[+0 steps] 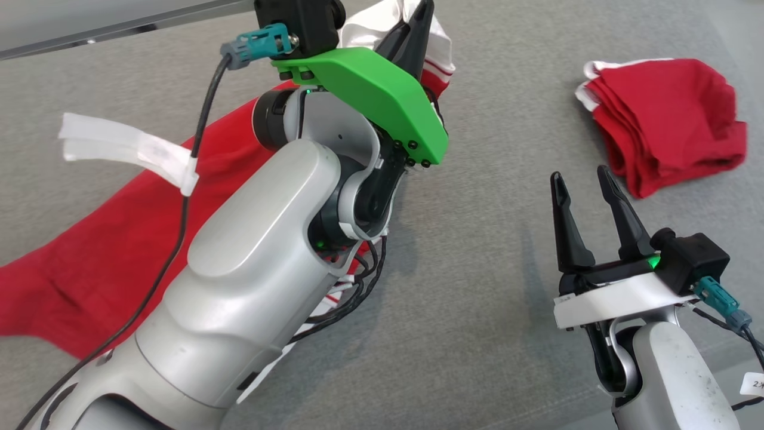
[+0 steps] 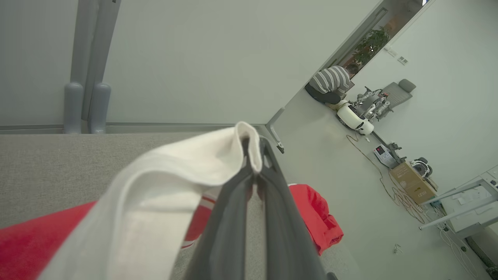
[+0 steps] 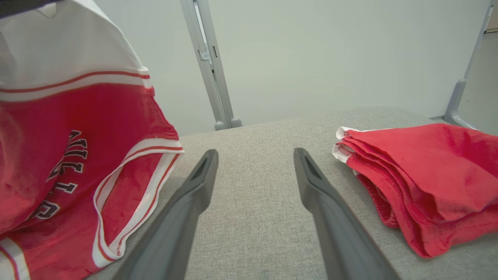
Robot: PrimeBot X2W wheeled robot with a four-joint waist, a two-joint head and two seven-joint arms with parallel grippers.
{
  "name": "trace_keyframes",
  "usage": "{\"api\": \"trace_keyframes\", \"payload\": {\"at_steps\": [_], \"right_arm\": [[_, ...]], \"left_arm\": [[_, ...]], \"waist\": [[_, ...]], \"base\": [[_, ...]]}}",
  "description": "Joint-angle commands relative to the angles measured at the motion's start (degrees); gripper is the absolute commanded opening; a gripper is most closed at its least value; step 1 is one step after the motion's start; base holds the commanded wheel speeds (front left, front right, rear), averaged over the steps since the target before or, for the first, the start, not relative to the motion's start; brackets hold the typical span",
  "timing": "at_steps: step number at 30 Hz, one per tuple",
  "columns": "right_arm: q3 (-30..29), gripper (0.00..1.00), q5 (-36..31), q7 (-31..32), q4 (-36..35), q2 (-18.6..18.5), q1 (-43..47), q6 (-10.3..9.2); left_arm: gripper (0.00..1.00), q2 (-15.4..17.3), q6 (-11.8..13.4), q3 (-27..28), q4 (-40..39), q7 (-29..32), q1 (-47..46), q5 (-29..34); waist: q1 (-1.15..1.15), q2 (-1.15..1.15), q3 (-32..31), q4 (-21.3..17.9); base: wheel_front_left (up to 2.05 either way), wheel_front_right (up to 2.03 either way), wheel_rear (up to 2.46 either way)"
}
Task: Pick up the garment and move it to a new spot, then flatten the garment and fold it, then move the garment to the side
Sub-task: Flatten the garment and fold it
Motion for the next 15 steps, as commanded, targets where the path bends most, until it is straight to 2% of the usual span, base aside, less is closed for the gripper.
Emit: {"api": "trace_keyframes", "payload": {"at_steps": [1, 5, 6, 7, 8, 13, 15], "right_arm": [[0.3, 1.0, 0.6, -0.2, 0.2, -0.1, -0.6, -0.01], [0.2, 1.0, 1.0, -0.2, 0.5, -0.1, 0.6, 0.0], [0.1, 1.0, 1.0, -0.2, 0.5, -0.1, 1.0, 0.0], [0.0, 1.0, 0.8, -0.2, 0.6, -0.1, 1.3, 0.0], [-0.1, 1.0, 0.6, -0.2, 0.6, -0.1, 1.6, 0.0], [-1.1, 1.0, -0.4, -0.2, 0.5, -0.1, 2.7, 0.0], [-1.6, 1.0, -1.0, -0.2, 0.4, -0.1, 2.9, 0.0]], "left_arm": [[0.0, -0.6, -1.7, -0.2, 2.3, -1.2, -0.8, -1.0], [0.0, -1.5, -6.3, -3.6, 6.5, -1.1, -0.7, -3.6], [0.26, -1.6, -7.1, -5.1, 7.1, -0.4, -0.9, -3.8], [0.87, -1.6, -7.8, -6.8, 7.9, 0.7, -1.0, -4.2], [1.0, -1.5, -8.3, -7.8, 8.3, 1.5, -0.8, -4.9], [1.0, -1.3, -10.0, -13.7, 8.1, 4.6, 0.0, -3.7], [1.0, 1.2, -11.1, -16.8, 6.8, 6.6, 0.6, -2.2]], "waist": [[0.0, 0.42, 1.9, -4.7], [0.0, 0.42, 1.9, -6.1], [0.0, 0.42, 1.9, -6.1], [0.0, 0.42, 1.8, -6.0], [0.0, 0.42, 1.8, -5.8], [0.0, 0.42, 1.2, -3.3], [0.0, 0.42, 0.8, -2.0]], "base": [[0.0, 0.0, 0.0], [0.0, 0.0, 0.0], [0.0, 0.0, 0.0], [0.0, 0.0, 0.0], [0.0, 0.0, 0.0], [0.0, 0.0, 0.0], [0.0, 0.0, 0.0]]}}
